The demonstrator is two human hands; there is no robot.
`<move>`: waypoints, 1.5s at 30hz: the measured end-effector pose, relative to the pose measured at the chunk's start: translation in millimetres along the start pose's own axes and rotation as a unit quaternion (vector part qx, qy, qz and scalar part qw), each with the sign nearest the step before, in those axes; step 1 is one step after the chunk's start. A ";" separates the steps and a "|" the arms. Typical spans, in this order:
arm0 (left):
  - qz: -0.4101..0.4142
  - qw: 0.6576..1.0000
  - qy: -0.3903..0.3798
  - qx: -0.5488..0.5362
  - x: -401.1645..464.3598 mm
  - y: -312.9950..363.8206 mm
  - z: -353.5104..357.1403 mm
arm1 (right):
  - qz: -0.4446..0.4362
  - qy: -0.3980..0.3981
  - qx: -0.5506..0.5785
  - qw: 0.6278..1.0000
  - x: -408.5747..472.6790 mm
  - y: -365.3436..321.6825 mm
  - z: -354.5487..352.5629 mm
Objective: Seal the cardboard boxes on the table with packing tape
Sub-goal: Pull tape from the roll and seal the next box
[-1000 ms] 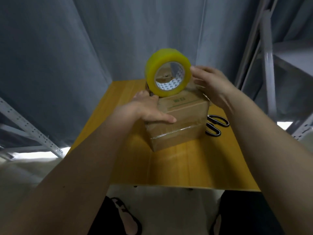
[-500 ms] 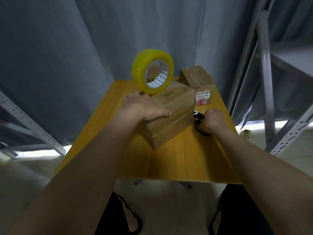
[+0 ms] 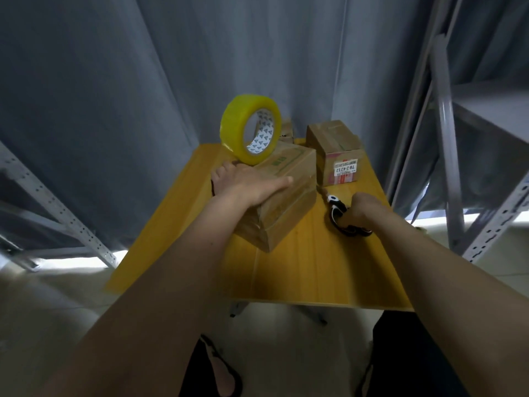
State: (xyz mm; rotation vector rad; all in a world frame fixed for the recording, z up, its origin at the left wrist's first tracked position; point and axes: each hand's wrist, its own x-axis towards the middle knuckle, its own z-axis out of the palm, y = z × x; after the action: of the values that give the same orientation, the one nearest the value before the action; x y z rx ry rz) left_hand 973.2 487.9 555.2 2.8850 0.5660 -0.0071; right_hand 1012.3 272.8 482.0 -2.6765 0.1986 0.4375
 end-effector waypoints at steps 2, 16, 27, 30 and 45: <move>0.004 0.997 -0.011 -0.074 1.0 -6.0 -4.4 | 0.010 -0.009 0.119 0.993 -1.8 4.8 -4.7; 0.023 0.918 0.081 -0.387 25.6 -21.7 -62.8 | -0.202 0.038 0.153 0.967 -45.3 -29.7 -46.7; 0.021 0.903 0.090 -0.419 33.2 -32.5 -40.7 | -0.183 0.075 -0.086 0.976 -72.8 -62.5 -74.6; 0.025 0.900 0.100 -0.423 32.6 -35.9 -33.7 | -0.184 0.071 -0.096 0.976 -71.6 -75.7 -69.9; 0.017 0.837 0.152 -0.525 37.2 -32.5 -6.5 | -0.178 0.057 -0.068 0.980 -71.5 -70.5 -77.0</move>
State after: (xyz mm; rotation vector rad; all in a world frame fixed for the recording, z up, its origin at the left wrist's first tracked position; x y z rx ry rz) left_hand 995.3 532.6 553.7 1.8051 0.3771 0.5834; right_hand 980.4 308.8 599.0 -2.7914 -0.2841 0.1912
